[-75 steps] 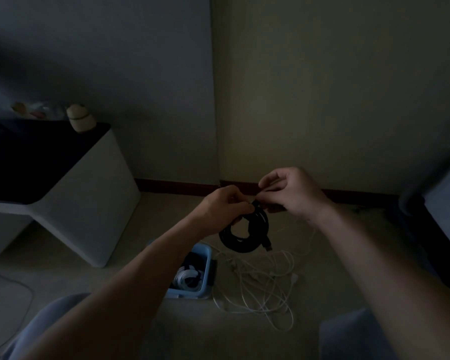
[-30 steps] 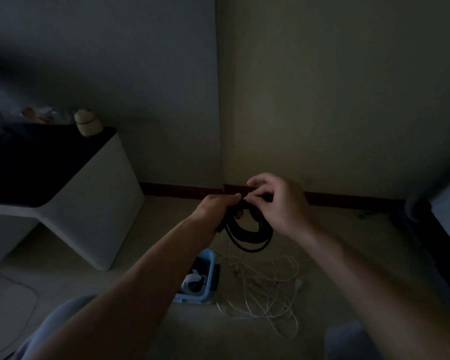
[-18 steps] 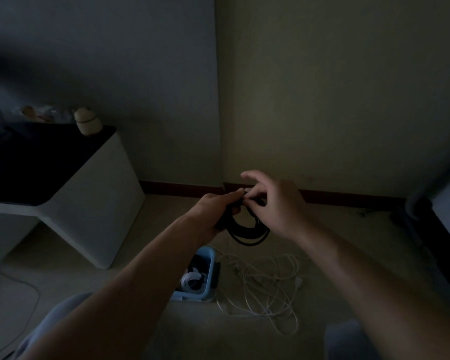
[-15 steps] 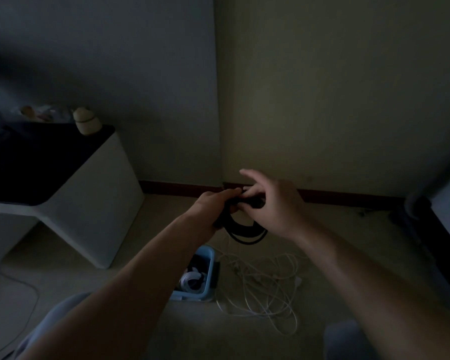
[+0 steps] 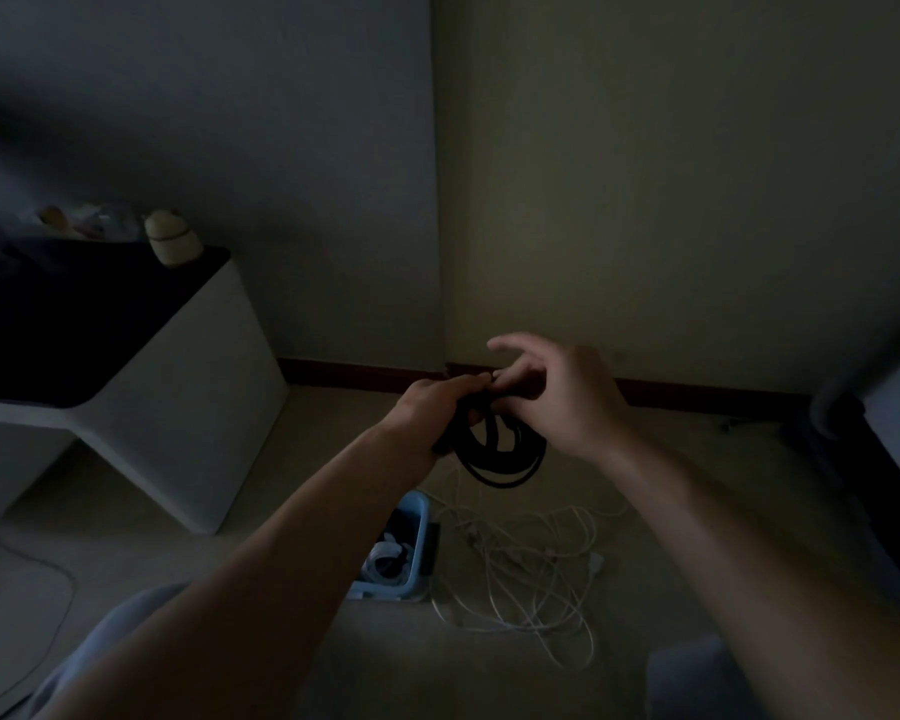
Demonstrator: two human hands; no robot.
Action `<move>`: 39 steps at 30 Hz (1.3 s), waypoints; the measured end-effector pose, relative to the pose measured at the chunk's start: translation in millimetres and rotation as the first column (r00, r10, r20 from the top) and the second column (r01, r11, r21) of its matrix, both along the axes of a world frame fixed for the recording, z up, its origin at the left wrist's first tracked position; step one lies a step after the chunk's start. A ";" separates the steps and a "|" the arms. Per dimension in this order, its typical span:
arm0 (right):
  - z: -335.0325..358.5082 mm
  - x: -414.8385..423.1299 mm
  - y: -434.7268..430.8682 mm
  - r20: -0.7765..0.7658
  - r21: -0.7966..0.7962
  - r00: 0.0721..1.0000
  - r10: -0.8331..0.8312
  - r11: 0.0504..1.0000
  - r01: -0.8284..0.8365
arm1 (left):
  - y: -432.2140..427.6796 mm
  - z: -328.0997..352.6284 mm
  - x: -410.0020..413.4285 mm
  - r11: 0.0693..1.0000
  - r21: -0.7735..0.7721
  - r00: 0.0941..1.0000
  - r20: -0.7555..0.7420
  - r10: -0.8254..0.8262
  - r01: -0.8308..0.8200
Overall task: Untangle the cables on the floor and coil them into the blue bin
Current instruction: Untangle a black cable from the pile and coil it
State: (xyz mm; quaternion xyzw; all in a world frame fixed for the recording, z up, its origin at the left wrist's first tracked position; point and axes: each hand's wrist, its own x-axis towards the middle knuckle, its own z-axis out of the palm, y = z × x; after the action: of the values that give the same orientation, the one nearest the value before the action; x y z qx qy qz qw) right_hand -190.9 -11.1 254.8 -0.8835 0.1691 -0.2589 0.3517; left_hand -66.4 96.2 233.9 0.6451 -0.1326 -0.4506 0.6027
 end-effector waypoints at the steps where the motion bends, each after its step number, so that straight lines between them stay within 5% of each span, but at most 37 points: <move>1: -0.5 0.5 -0.1 -0.004 0.000 1.000 0.001 1.000 -0.001 | -0.3 -1.5 0.3 1.000 0.000 1.000 0.006 -0.005 0.005; 8: -3.0 3.3 -0.6 -0.039 0.040 0.999 -0.024 0.999 0.025 | -0.2 -3.7 -2.2 1.000 0.000 0.999 0.036 -0.028 0.028; 34: -6.4 6.1 1.9 -0.092 -0.188 0.995 -0.032 0.982 0.014 | -1.0 2.1 -3.8 0.997 0.068 0.998 0.046 -0.035 0.032; 39: -8.7 5.3 -2.1 -0.126 -0.082 0.991 -0.040 0.996 0.030 | 2.5 6.5 -3.5 0.996 0.078 0.999 0.009 -0.038 0.037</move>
State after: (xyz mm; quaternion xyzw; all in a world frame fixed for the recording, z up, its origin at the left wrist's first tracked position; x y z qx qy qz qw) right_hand -185.6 -13.2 246.1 -0.9086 0.1964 -0.2146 0.2998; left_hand -69.9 98.7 240.4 0.6676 -0.1304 -0.4634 0.5679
